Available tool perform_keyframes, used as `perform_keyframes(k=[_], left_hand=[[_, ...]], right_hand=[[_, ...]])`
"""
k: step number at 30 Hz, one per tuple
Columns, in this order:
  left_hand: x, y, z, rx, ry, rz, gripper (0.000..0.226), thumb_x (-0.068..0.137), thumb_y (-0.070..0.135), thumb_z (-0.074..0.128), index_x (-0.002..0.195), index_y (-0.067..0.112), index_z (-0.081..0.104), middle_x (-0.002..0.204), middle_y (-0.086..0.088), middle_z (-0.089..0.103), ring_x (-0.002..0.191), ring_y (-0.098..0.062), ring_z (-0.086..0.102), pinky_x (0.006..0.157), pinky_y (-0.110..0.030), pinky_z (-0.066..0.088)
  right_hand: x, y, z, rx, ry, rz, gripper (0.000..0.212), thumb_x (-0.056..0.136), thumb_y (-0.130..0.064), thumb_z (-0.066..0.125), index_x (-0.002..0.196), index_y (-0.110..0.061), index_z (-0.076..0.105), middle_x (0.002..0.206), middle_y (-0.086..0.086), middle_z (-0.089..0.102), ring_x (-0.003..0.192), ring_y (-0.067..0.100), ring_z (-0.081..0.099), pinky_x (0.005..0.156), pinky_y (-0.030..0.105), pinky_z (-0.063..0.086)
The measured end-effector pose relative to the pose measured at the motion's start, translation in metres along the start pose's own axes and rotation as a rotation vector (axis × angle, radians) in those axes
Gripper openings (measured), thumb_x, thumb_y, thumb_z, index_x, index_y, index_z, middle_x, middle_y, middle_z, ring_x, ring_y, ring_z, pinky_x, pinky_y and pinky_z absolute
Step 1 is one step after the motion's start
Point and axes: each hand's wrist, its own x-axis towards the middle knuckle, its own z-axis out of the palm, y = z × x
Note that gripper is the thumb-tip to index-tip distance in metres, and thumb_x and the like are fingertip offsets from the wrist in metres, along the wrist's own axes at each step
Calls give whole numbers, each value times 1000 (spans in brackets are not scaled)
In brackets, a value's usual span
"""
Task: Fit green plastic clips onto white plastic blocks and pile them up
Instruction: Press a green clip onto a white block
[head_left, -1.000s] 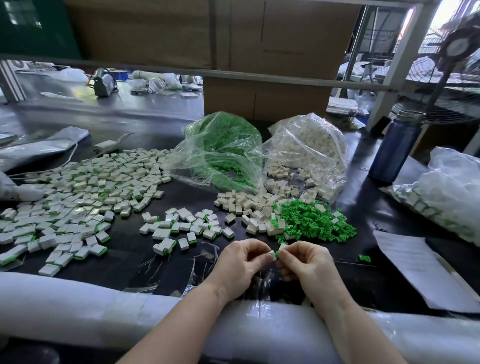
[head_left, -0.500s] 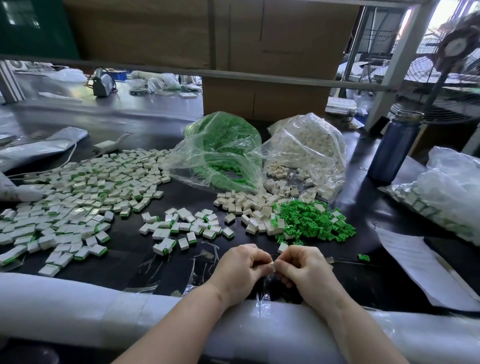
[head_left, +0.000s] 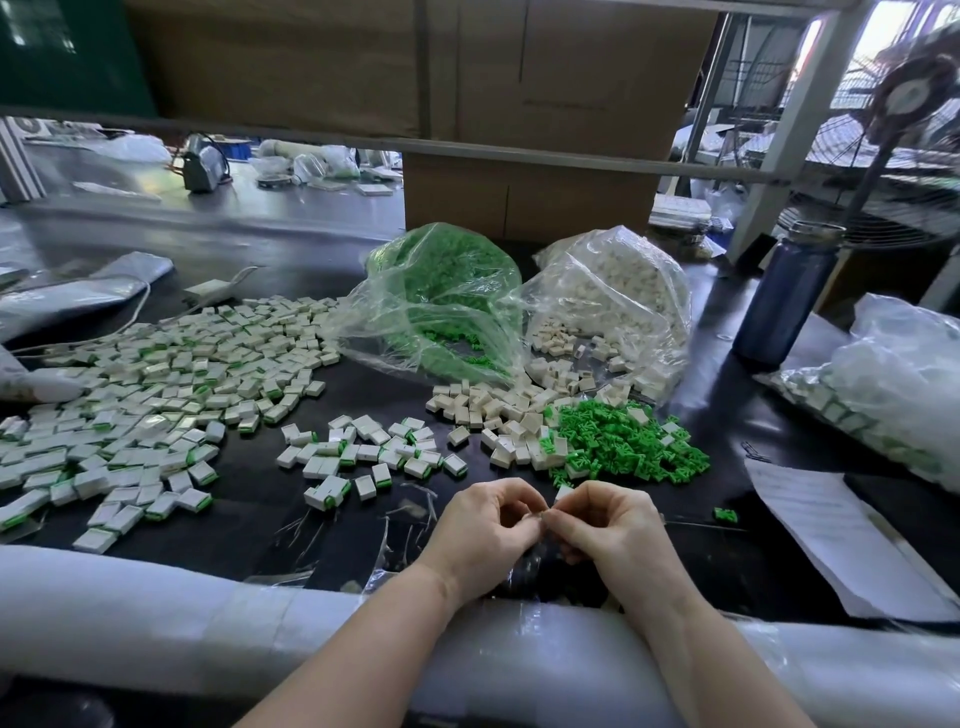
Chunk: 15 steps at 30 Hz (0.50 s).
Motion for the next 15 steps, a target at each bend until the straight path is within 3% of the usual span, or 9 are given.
perform_keyframes(k=[3,7,10,15], left_hand=[[0,0,-1,-42,-5,-18,13,82,14,62,77,26,65,66,6,59,59,-9,50,62,-24,44],[1,2,-2,-141,-22,-20,17,83,10,62,77,26,64,72,-2,61,63,-11,51,65,-27,44],[1,2,-2,-100,-27,16,12,85,13,64,81,24,65,86,3,56,67,-5,51,66,-13,42],[-1,8,-4,-133,-53,50,7,86,13,65,85,19,66,103,-4,47,71,-6,50,67,-8,43]], right_hand=[[0,0,0,31,-4,2,15,81,-2,67,67,-8,67,55,2,63,51,10,57,48,20,47],[2,1,0,-20,-26,21,7,87,-11,62,86,-12,68,72,-2,70,66,6,63,55,20,50],[3,1,2,-68,-96,29,13,91,-17,57,96,-17,68,81,-1,72,73,5,64,62,22,50],[3,0,2,-79,-170,40,22,92,-22,53,84,-10,70,71,6,62,67,13,55,62,24,44]])
